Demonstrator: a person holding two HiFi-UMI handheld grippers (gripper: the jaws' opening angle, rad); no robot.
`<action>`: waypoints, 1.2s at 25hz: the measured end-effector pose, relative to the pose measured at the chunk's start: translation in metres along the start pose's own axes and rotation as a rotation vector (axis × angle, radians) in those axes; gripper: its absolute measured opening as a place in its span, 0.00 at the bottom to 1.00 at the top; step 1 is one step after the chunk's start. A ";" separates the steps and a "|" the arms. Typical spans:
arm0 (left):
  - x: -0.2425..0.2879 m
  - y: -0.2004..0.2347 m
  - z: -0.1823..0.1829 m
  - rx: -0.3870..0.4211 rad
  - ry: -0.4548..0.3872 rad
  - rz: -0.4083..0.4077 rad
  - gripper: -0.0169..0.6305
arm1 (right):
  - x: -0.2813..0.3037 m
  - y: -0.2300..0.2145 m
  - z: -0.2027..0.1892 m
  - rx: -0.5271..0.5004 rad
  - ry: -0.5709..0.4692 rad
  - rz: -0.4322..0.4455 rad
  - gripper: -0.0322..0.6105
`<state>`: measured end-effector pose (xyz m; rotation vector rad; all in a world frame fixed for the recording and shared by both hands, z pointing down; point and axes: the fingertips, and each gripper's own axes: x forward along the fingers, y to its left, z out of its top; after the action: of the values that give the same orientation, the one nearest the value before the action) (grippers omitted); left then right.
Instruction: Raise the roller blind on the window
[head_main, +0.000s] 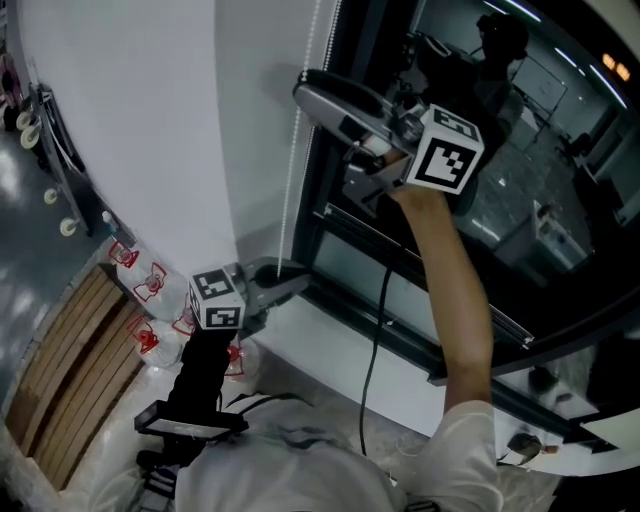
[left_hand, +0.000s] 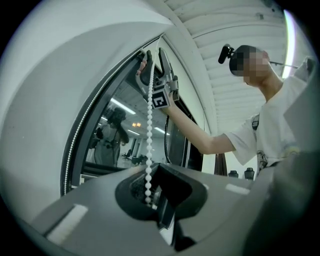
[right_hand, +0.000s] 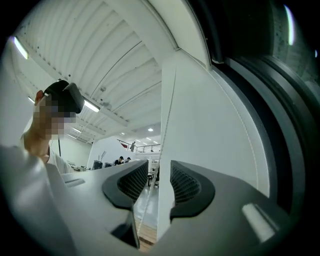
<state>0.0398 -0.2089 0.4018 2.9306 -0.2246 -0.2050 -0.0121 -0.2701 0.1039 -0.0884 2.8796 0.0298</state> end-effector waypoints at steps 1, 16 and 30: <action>-0.001 0.001 0.000 0.001 0.000 0.002 0.02 | 0.002 -0.001 0.009 -0.015 -0.002 0.000 0.26; -0.006 0.005 0.001 -0.002 -0.006 0.021 0.02 | 0.028 -0.002 0.049 -0.024 0.034 0.008 0.06; -0.005 0.006 0.004 -0.009 -0.008 0.021 0.02 | 0.017 0.010 -0.020 0.032 0.157 0.018 0.06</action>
<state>0.0332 -0.2142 0.4002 2.9177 -0.2546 -0.2148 -0.0346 -0.2615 0.1191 -0.0618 3.0370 -0.0202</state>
